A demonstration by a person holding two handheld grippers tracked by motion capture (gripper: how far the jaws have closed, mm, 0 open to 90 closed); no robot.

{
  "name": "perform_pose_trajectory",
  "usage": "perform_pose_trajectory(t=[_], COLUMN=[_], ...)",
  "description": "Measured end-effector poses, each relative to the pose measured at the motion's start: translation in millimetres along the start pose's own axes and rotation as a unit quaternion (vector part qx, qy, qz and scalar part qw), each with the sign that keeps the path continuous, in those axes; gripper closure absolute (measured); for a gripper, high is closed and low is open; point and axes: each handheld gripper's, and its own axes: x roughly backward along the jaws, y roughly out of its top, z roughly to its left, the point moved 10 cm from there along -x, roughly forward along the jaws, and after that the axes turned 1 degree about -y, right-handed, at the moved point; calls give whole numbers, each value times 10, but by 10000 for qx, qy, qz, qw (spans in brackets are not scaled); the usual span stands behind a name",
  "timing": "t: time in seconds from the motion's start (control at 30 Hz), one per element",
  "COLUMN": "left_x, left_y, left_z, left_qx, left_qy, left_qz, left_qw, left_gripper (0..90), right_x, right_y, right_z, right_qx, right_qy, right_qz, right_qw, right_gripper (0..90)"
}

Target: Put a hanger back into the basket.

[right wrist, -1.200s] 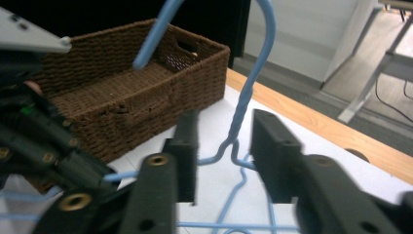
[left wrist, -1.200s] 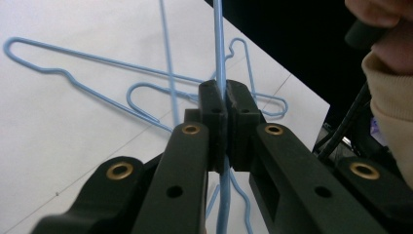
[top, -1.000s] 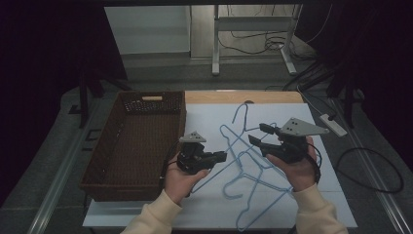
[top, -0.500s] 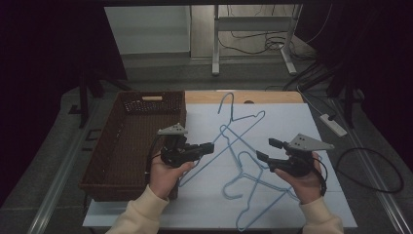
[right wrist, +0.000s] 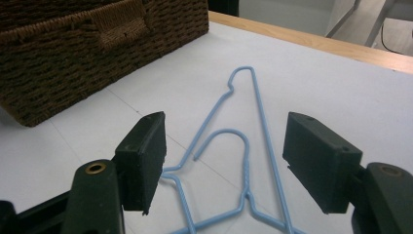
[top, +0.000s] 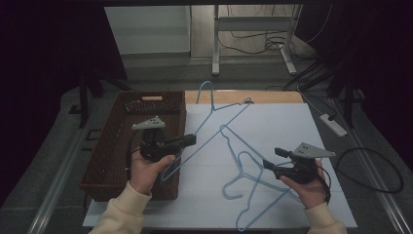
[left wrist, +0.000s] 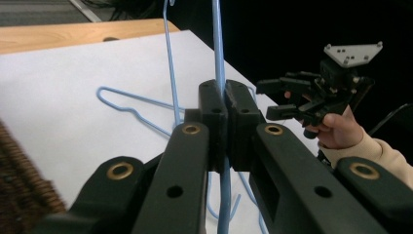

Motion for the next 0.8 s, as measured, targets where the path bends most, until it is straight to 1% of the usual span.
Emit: perform_pose_trajectory(t=[0.13,0.2,0.3,0.37,0.43,0.63,0.8], left_x=[140,217,334,413,490,706,863], left_y=[33,44,63,72,80,93,76], left_z=[73,125,209,260,310,460,595], left_qx=[-1,4,81,108,133,198,119], left_qy=[18,74,128,174,225,386,511], left_qz=[-122,-163,-253,-299,-350,-488,-544], left_qw=[9999,9998,9996,9993,9990,9979,9971], left_gripper=[869,869,870,869,870,870,870], right_x=[25,37,56,59,55,41,55], right_y=[-68,-100,-148,-200,-233,-288,-320], right_z=[-38,-54,-78,-113,-127,-156,-176], right_qx=[-4,-34,-54,-57,-64,-47,-76], right_qy=[-49,-64,-80,-148,-154,-196,-235], right_qz=[47,52,85,156,210,304,317], right_qw=[10000,10000,9999,9998,9996,9993,9992], right_gripper=[321,320,318,317,315,314,314])
